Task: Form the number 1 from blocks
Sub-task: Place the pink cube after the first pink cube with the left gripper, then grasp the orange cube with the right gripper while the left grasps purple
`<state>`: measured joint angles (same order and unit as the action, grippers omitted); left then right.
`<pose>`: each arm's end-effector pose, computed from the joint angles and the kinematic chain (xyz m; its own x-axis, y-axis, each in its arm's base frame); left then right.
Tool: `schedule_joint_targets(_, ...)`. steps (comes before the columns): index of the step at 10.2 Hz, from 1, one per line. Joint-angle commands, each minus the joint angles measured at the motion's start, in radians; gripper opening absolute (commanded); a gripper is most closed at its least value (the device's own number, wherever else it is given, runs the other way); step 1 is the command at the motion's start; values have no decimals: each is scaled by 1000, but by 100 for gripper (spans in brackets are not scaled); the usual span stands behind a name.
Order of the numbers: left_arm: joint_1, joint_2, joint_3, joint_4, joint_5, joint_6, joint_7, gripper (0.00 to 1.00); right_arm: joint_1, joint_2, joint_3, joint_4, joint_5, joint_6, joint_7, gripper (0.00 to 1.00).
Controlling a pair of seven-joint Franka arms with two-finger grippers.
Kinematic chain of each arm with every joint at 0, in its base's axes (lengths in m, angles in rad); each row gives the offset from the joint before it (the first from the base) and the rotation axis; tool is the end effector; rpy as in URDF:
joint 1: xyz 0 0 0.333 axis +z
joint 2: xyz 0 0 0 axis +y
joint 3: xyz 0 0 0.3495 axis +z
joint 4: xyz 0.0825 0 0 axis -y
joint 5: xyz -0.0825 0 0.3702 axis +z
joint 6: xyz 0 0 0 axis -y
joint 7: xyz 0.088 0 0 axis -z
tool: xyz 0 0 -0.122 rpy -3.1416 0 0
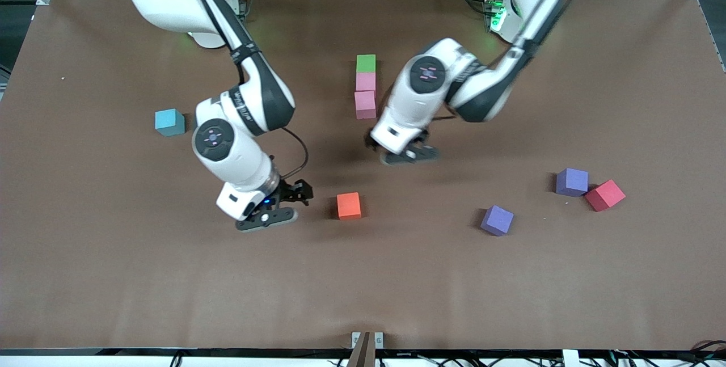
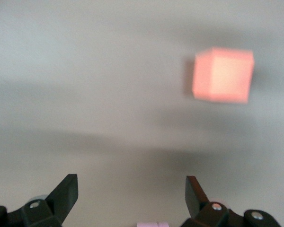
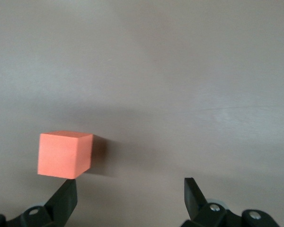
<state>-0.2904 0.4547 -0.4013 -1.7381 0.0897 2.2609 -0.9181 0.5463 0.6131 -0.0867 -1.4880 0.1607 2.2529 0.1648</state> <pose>0.5388 -0.4017 0.3668 0.9763 0.2159 -0.0131 0.2155 -0.9659 0.1434 0.6506 0.3428 0.3494 0.9681 0.2114 0.1342 0.2268 -0.9674 -0.1123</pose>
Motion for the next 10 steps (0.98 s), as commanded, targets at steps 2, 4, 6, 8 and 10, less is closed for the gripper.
schedule_joint_targets(2,83,-33,79,3,21,-4,94,100,90,89,-4,25,20,132,8,100)
schedule_joint_targets(4,82,-60,163,6,21,-35,128,100,138,137,-5,32,39,175,44,100)
schedule_joint_targets(6,63,-55,258,29,6,-40,308,100,170,178,-13,71,48,180,105,100)
schedule_joint_targets(8,50,-6,347,84,-45,-40,404,100,199,201,-33,80,48,229,136,100)
schedule_joint_targets(10,17,80,406,165,-83,-40,447,100,218,215,-70,80,48,229,130,100)
